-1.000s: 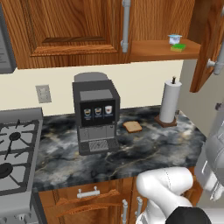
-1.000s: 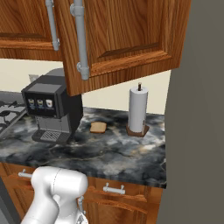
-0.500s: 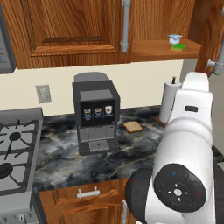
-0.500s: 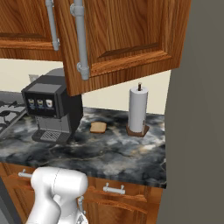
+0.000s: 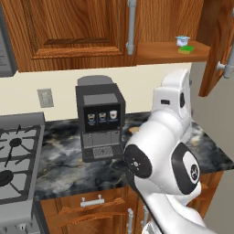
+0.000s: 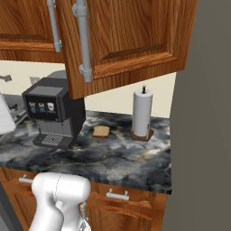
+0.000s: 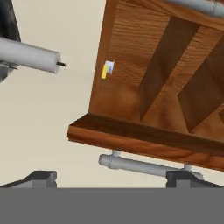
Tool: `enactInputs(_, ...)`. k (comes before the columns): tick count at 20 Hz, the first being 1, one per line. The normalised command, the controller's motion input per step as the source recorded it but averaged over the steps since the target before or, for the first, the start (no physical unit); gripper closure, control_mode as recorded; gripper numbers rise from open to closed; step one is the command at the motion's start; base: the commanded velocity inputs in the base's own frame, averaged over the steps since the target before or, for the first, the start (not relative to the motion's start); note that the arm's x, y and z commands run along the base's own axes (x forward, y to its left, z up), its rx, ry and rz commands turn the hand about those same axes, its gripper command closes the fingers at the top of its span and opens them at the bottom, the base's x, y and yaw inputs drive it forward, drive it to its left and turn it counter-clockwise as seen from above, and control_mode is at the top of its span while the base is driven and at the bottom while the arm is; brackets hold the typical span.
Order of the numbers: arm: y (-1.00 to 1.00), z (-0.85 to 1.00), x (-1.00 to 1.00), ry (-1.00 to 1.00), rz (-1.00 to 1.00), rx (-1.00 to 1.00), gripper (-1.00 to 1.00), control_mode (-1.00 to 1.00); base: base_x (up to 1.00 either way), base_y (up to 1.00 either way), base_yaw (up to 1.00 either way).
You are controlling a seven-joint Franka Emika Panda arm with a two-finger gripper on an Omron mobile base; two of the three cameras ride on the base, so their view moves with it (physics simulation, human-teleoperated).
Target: Pick the sponge and sponge from the cabinet and place them on the counter.
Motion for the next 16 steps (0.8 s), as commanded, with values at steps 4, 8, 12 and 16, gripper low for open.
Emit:
enactInputs(4, -0.1, 0.0, 0.65, -0.05, -0.21, -0.11, -1.0, -1.0, 0.0, 0.0, 0.0)
enactInputs(8, -0.11, 0.0, 0.6, -0.06, -0.23, -0.07, -1.0, -1.0, 0.0, 0.0, 0.0)
enactInputs(12, -0.11, 0.02, 0.61, -0.07, -0.23, -0.05, -1.0, -1.0, 0.0, 0.0, 0.0)
enactInputs(16, -0.24, 0.02, 0.45, -0.1, -0.21, -0.01, -1.0, -1.0, 0.0, 0.0, 0.0)
